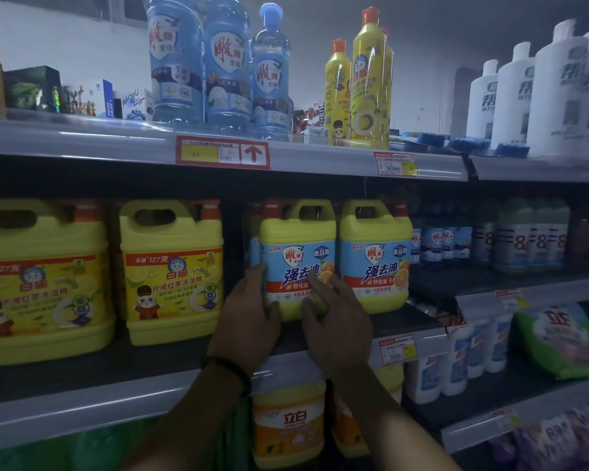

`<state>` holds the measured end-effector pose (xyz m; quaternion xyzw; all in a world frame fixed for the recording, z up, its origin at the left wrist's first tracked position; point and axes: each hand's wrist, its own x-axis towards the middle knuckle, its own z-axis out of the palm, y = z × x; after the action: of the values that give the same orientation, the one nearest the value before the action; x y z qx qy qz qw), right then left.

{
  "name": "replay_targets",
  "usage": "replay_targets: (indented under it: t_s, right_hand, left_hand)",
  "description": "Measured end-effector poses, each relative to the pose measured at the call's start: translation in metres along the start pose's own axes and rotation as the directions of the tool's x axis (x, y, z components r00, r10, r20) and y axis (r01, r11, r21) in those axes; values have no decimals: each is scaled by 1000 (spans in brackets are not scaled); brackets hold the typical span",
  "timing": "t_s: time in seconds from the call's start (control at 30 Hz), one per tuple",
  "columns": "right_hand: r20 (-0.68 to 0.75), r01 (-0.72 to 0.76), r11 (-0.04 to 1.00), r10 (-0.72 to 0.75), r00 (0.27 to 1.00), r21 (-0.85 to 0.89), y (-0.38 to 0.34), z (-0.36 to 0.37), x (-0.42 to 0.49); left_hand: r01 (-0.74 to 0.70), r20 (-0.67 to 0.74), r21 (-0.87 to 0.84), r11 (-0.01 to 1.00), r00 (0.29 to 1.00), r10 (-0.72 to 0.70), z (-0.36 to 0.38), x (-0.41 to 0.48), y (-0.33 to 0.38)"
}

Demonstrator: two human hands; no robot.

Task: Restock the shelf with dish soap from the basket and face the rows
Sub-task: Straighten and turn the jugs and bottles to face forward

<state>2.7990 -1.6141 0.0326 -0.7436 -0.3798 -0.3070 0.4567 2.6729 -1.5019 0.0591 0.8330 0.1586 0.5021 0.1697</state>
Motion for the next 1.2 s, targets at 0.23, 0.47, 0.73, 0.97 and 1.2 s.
replay_targets:
  t_s: [0.23,0.47,0.73,0.97,1.2]
  right_hand:
    - [63,28,999,-26,998,-41,1,-5,5]
    - [133,64,983,-88,987,172,14,-30,18]
    - [35,-410,897,410,912,168,69,-96,76]
    - [385,-565,737,431,816,372,100,-94,105]
    - [379,-569,756,448,810,322,114,-85,106]
  left_hand:
    - [13,74,78,997,997,-19,1,-3,4]
    - [-347,167,420,839,938,304,-6,-6,18]
    - [-472,327,496,729,879,346,24,-2,37]
    - [-329,302,584,742,937,178,26,-2,44]
    - [-311,281,558,769,943,178,26,-2,44]
